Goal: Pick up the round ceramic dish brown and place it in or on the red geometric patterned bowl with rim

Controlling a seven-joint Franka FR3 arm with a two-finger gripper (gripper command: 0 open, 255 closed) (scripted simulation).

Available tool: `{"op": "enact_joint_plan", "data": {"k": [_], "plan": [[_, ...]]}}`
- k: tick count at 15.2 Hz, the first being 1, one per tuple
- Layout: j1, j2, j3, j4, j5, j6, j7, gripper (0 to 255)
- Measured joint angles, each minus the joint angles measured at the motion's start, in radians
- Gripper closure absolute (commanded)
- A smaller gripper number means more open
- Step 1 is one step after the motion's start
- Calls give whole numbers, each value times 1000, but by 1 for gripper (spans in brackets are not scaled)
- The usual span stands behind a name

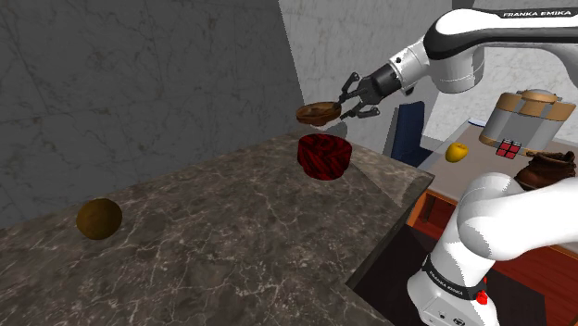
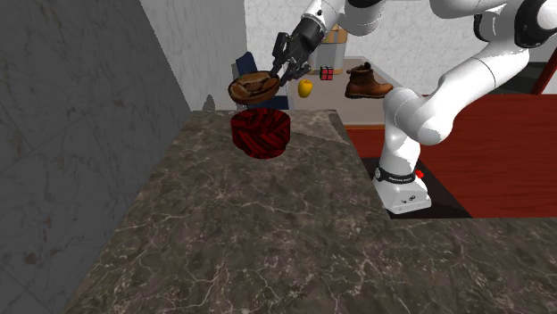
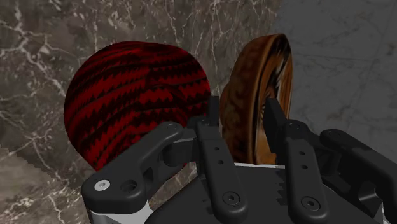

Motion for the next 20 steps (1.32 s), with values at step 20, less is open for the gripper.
{"op": "enact_joint_plan", "data": {"k": [20], "plan": [[-7,69,-209,-77,-24,62,-233,255]]}}
